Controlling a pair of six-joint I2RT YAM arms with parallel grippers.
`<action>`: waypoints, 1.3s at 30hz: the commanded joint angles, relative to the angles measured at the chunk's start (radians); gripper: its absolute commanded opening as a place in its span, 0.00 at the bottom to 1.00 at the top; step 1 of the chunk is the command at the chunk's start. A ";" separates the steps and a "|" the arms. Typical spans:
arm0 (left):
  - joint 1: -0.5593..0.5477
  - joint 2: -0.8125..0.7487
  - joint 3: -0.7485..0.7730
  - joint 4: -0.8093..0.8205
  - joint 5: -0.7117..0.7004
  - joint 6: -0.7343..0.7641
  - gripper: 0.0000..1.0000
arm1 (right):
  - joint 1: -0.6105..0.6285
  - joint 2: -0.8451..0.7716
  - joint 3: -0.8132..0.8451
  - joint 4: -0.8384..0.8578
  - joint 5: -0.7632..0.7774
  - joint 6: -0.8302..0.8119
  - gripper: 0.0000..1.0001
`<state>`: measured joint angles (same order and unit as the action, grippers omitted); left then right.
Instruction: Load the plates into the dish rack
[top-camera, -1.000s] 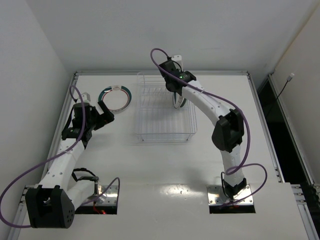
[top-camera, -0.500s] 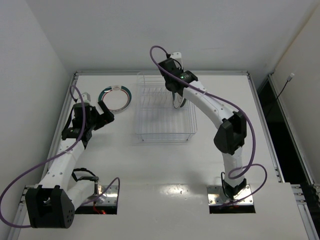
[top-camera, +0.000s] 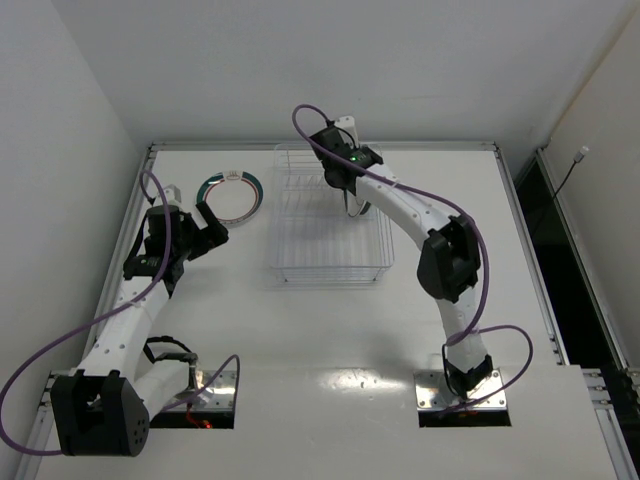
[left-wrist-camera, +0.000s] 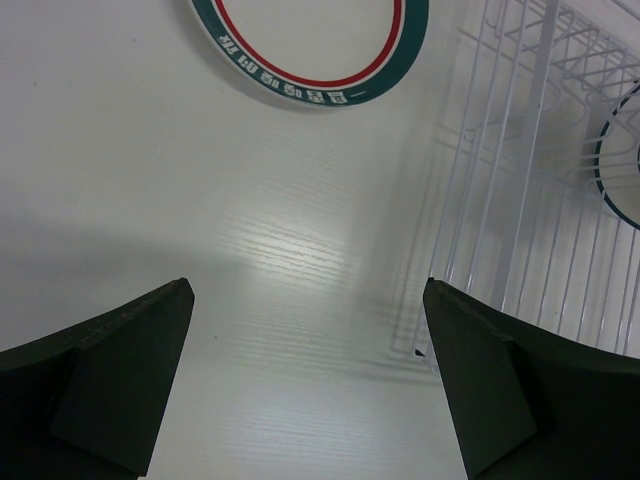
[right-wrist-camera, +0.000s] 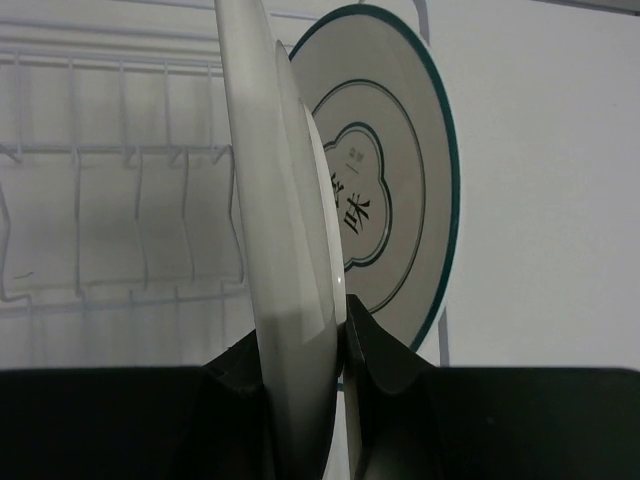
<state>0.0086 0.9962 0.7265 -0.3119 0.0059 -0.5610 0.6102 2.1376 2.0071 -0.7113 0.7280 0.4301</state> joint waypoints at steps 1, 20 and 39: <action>0.007 0.007 0.022 0.031 -0.009 0.013 1.00 | -0.016 0.004 0.019 0.056 0.007 0.001 0.02; 0.007 0.007 0.022 0.031 -0.009 0.013 1.00 | -0.127 -0.037 -0.136 0.132 -0.249 0.101 0.23; 0.188 0.120 -0.093 0.285 0.215 -0.216 1.00 | -0.115 -0.399 -0.338 0.346 -0.692 0.110 0.67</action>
<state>0.1600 1.0794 0.6834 -0.1860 0.1104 -0.6502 0.4934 1.8004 1.7405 -0.4889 0.1963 0.5282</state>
